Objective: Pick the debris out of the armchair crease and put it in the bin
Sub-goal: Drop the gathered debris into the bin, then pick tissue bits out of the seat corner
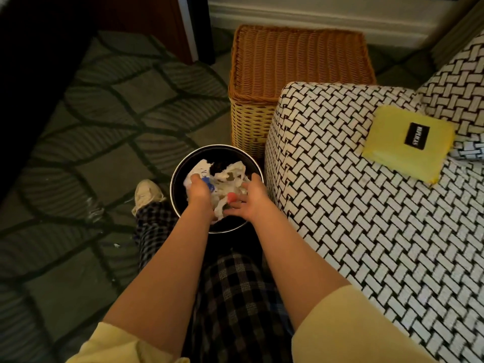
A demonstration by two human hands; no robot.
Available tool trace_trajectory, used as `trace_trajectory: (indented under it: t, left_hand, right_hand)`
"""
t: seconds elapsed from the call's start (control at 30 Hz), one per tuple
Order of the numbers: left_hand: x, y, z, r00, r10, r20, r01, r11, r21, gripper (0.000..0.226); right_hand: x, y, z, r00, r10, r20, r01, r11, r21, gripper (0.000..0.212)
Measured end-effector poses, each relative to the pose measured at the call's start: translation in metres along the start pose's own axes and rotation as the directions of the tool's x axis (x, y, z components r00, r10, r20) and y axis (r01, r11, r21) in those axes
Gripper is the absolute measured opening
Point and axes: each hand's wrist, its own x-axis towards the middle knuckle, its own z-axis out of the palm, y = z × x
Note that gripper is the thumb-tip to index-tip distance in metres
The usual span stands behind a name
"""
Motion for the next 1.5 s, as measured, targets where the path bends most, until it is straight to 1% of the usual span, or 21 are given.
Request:
trace_trajectory:
  t: [0.07,0.17,0.23,0.3,0.4,0.47,0.5,0.57,0.7,0.77,0.9,0.97,1.07,1.13,1.2,1.23,1.3,1.37,1.4,1.47,1.5]
  left_hand:
    - [-0.002,-0.001,0.001,0.998,0.027,0.052,-0.026,0.999,-0.021,0.055]
    - [-0.025,0.001,0.006,0.990,0.063,0.127,-0.060,0.998,-0.031,0.042]
    - [-0.040,0.002,0.015,0.979,0.102,0.177,-0.096,0.995,-0.039,0.043]
    - [-0.057,0.004,0.025,0.971,0.137,0.195,-0.127,0.990,-0.064,0.041]
    - [-0.092,0.005,0.042,0.953,0.204,0.222,-0.173,0.973,-0.153,0.033]
    - [-0.124,0.004,0.054,0.934,0.237,0.268,-0.174,0.955,-0.239,0.027]
    - [-0.137,0.001,0.060,0.923,0.246,0.295,-0.164,0.947,-0.276,0.025]
    - [-0.160,-0.008,0.074,0.900,0.260,0.348,-0.150,0.937,-0.314,0.021]
    - [-0.198,-0.029,0.099,0.861,0.293,0.416,-0.118,0.910,-0.397,0.016]
    - [-0.216,-0.041,0.111,0.823,0.301,0.481,-0.109,0.916,-0.387,0.013]
    - [-0.240,-0.061,0.137,0.741,0.304,0.598,-0.156,0.945,-0.286,0.014]
    - [-0.247,-0.070,0.151,0.694,0.310,0.650,-0.215,0.951,-0.223,0.016]
    - [-0.256,-0.085,0.175,0.624,0.284,0.728,-0.334,0.939,-0.079,0.012]
    - [-0.260,-0.094,0.191,0.595,0.259,0.761,-0.461,0.885,0.059,0.014]
    - [-0.263,-0.101,0.208,0.559,0.251,0.790,-0.594,0.786,0.171,0.012]
    - [-0.265,-0.104,0.214,0.543,0.249,0.802,-0.642,0.739,0.206,0.007]
    - [-0.271,-0.109,0.231,0.503,0.235,0.832,-0.718,0.650,0.251,0.012]
    - [-0.275,-0.114,0.244,0.472,0.233,0.850,-0.781,0.559,0.280,0.019]
    - [-0.277,-0.120,0.252,0.439,0.234,0.868,-0.829,0.479,0.290,0.022]
    - [-0.275,-0.135,0.268,0.389,0.214,0.896,-0.895,0.319,0.312,0.016]
    - [-0.273,-0.143,0.273,0.377,0.211,0.902,-0.911,0.263,0.319,0.023]
  right_hand:
    - [-0.007,-0.002,-0.002,1.000,-0.024,0.019,0.023,0.999,0.032,0.055]
    - [-0.029,-0.008,-0.005,0.992,-0.074,0.104,0.070,0.997,0.043,0.056]
    - [-0.044,-0.014,-0.006,0.980,-0.123,0.158,0.117,0.992,0.049,0.057]
    - [-0.058,-0.019,-0.007,0.965,-0.178,0.193,0.173,0.984,0.045,0.057]
    - [-0.089,-0.026,-0.019,0.915,-0.311,0.256,0.313,0.949,0.034,0.056]
    - [-0.110,-0.032,-0.037,0.862,-0.422,0.281,0.416,0.906,0.083,0.056]
    - [-0.119,-0.035,-0.049,0.843,-0.459,0.281,0.441,0.888,0.127,0.055]
    - [-0.135,-0.042,-0.075,0.822,-0.506,0.260,0.458,0.860,0.224,0.054]
    - [-0.159,-0.057,-0.118,0.787,-0.587,0.187,0.522,0.797,0.304,0.047]
    - [-0.171,-0.065,-0.140,0.767,-0.624,0.147,0.552,0.759,0.344,0.046]
    - [-0.186,-0.078,-0.183,0.743,-0.665,0.079,0.574,0.693,0.435,0.045]
    - [-0.187,-0.082,-0.202,0.742,-0.669,0.045,0.575,0.670,0.470,0.043]
    - [-0.188,-0.087,-0.237,0.736,-0.676,-0.022,0.600,0.638,0.482,0.041]
    - [-0.187,-0.086,-0.261,0.734,-0.675,-0.078,0.613,0.609,0.503,0.040]
    - [-0.184,-0.086,-0.287,0.728,-0.676,-0.115,0.609,0.560,0.562,0.036]
    - [-0.183,-0.085,-0.296,0.724,-0.679,-0.124,0.604,0.536,0.589,0.034]
    - [-0.184,-0.090,-0.316,0.696,-0.700,-0.158,0.644,0.512,0.568,0.031]
    - [-0.185,-0.097,-0.331,0.645,-0.733,-0.217,0.724,0.494,0.482,0.030]
    - [-0.185,-0.102,-0.342,0.608,-0.750,-0.261,0.769,0.474,0.429,0.029]
    - [-0.187,-0.112,-0.366,0.530,-0.771,-0.353,0.841,0.426,0.333,0.027]
    - [-0.188,-0.117,-0.376,0.498,-0.771,-0.397,0.863,0.399,0.308,0.025]
